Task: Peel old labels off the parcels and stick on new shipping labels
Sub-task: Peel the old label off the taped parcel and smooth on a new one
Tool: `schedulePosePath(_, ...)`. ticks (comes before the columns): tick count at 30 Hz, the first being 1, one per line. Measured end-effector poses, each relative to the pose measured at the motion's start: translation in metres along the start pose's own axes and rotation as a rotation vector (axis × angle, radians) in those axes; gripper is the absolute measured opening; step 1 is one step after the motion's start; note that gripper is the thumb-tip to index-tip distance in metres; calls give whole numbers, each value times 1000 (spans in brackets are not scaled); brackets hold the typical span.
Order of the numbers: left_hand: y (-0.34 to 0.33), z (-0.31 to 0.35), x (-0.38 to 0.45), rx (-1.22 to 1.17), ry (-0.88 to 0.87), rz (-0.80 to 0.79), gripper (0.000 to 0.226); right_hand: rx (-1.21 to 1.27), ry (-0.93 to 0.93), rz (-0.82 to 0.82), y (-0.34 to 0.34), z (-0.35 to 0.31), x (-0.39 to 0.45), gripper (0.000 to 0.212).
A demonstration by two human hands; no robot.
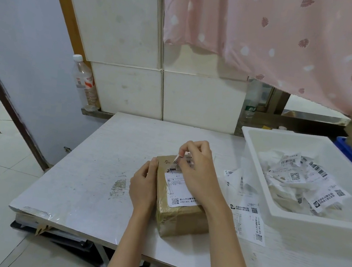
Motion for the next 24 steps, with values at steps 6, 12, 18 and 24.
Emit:
schedulePosePath(6,1,-1,0,0,-2,0,45,81,-41,60,8,1,-1,35)
schedulePosePath(12,1,-1,1,6,1,12,46,-206,-318,269,27,29,-10,19)
schedulePosePath(18,1,-1,2,12,-10,9,47,-198,-280,216,19,28,-6,7)
schedulePosePath(24,1,1,1,20,-18,3,46,-384,-247,142,16,19,-3,11)
Point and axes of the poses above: each hand's wrist, its own x-axis towards the middle knuckle, its own y-axis out of the back of the hand, z = x × y, the point moved 9 cm from there along x, towards the middle knuckle, and after that the axes turned 9 degrees about -x, right-handed, at the moved point
